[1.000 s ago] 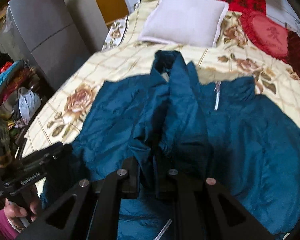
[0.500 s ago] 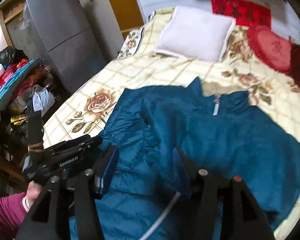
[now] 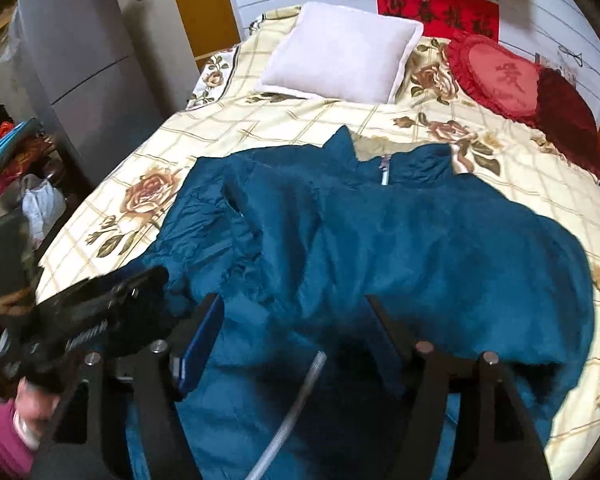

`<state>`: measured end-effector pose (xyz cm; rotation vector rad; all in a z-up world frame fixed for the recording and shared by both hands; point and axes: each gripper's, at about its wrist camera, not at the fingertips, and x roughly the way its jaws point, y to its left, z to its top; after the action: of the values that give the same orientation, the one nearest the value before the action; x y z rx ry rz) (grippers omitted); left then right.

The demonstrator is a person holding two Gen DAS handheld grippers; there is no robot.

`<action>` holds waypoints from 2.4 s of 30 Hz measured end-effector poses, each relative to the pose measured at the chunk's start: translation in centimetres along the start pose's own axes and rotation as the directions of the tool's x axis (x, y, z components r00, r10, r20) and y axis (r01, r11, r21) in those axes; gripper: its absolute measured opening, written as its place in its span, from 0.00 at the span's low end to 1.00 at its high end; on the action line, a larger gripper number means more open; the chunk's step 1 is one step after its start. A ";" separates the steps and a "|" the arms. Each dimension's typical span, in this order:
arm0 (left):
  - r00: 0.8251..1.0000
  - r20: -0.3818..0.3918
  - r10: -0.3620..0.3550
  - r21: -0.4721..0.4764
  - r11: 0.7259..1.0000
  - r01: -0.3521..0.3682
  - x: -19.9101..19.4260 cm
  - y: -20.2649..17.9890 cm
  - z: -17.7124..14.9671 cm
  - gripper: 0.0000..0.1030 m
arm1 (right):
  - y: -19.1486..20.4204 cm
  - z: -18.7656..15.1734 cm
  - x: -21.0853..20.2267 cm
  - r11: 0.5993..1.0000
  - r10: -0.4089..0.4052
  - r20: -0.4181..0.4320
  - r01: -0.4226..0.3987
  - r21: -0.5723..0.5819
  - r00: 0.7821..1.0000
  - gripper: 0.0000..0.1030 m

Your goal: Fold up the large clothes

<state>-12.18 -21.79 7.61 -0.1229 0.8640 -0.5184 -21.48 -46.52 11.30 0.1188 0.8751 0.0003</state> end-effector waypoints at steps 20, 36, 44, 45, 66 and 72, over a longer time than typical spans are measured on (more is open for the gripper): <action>0.976 -0.047 -0.213 -0.134 0.970 0.205 0.2 0.7 0.7 0.80 | -0.6 -4.8 -2.3 0.994 0.048 0.022 -0.045 -0.103 0.999 0.72; 0.993 0.008 -0.120 -0.290 0.950 0.117 3.5 -3.2 2.8 0.84 | -17.2 -11.0 -14.8 0.972 -0.186 0.091 0.170 0.161 0.978 0.79; 0.993 -0.081 -0.086 -0.071 0.994 0.080 4.8 -6.9 3.3 0.51 | -19.6 -11.7 -13.5 0.950 -0.158 0.081 0.129 0.283 0.984 0.79; 0.995 -0.054 -0.083 -0.048 0.996 0.080 4.0 -6.9 3.7 0.49 | -19.7 -11.5 -13.4 0.945 -0.147 0.085 0.115 0.306 0.985 0.79; 0.996 -0.077 -0.041 -0.056 0.998 0.037 2.5 -1.2 5.7 0.63 | -18.7 -6.0 -0.6 0.950 -0.138 -0.023 0.139 0.281 0.990 0.78; 0.998 0.055 0.007 0.032 0.999 -0.008 -0.7 -2.6 6.6 0.81 | -17.9 -4.7 -5.7 0.952 -0.197 0.097 0.167 0.257 0.976 0.78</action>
<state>-8.58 -24.34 13.18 -0.1039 0.8023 -0.5195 -29.57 -64.14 10.82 0.2689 0.7586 -0.2881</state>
